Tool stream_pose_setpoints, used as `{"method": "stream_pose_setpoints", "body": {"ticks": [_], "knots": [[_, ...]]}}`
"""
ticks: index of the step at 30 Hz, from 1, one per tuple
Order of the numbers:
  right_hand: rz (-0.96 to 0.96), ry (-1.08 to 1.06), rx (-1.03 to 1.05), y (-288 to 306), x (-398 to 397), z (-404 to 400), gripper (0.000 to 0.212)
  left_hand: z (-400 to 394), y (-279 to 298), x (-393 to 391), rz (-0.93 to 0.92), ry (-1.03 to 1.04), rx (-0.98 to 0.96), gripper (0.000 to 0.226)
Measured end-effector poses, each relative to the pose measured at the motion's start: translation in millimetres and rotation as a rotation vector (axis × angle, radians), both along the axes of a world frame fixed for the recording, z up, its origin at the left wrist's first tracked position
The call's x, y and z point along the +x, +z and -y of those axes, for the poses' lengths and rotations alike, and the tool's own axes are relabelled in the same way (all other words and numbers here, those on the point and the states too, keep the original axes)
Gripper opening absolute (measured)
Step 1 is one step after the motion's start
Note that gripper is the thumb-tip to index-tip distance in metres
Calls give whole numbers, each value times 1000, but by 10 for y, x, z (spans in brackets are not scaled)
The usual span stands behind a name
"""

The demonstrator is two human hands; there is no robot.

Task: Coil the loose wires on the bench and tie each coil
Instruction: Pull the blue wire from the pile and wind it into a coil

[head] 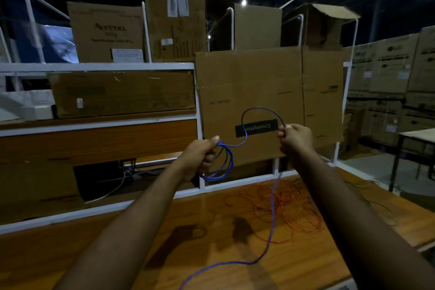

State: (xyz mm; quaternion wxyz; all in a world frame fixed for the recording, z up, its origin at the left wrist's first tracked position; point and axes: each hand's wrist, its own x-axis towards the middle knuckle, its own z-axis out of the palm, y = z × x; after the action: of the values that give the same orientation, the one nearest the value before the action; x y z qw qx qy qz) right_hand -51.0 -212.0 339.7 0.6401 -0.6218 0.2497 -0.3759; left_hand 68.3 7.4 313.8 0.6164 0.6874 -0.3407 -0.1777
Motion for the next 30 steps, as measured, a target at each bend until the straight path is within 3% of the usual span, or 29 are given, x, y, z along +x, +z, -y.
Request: {"method": "stream_pose_setpoints", "body": {"ticks": [2,5,6,9,12,14,17,20,24,30], "knots": [[-293,-118,-368,-176,32,116,24,-47,33,4,-118,-69,-73,40],[-600,-18,-698,-347,44,80,13,-55,81,29,-215,-86,-123,43],[-597,37,-746,-377,42,13,14,-47,99,26,-219,-63,-115,43],[-287,129,-871,-411,43,-250,62,4,145,-19,-158,37,-53,39],[14,-40,-1210,-311,51,-436,88,56,189,-92,-36,116,67,36],[17,-120,-1520,-199,64,-494,90,73,203,-121,-10,141,98,33],[13,-209,-1879,-163,110,-394,63,65,218,-122,20,157,109,31],[57,-185,-1824,-191,125,-307,21,20,241,-113,24,151,117,34],[113,-79,-1469,-131,63,-299,37,-39,261,-110,43,164,154,35],[193,266,-1527,45,-77,-379,30,-48,264,-96,36,174,161,32]]}}
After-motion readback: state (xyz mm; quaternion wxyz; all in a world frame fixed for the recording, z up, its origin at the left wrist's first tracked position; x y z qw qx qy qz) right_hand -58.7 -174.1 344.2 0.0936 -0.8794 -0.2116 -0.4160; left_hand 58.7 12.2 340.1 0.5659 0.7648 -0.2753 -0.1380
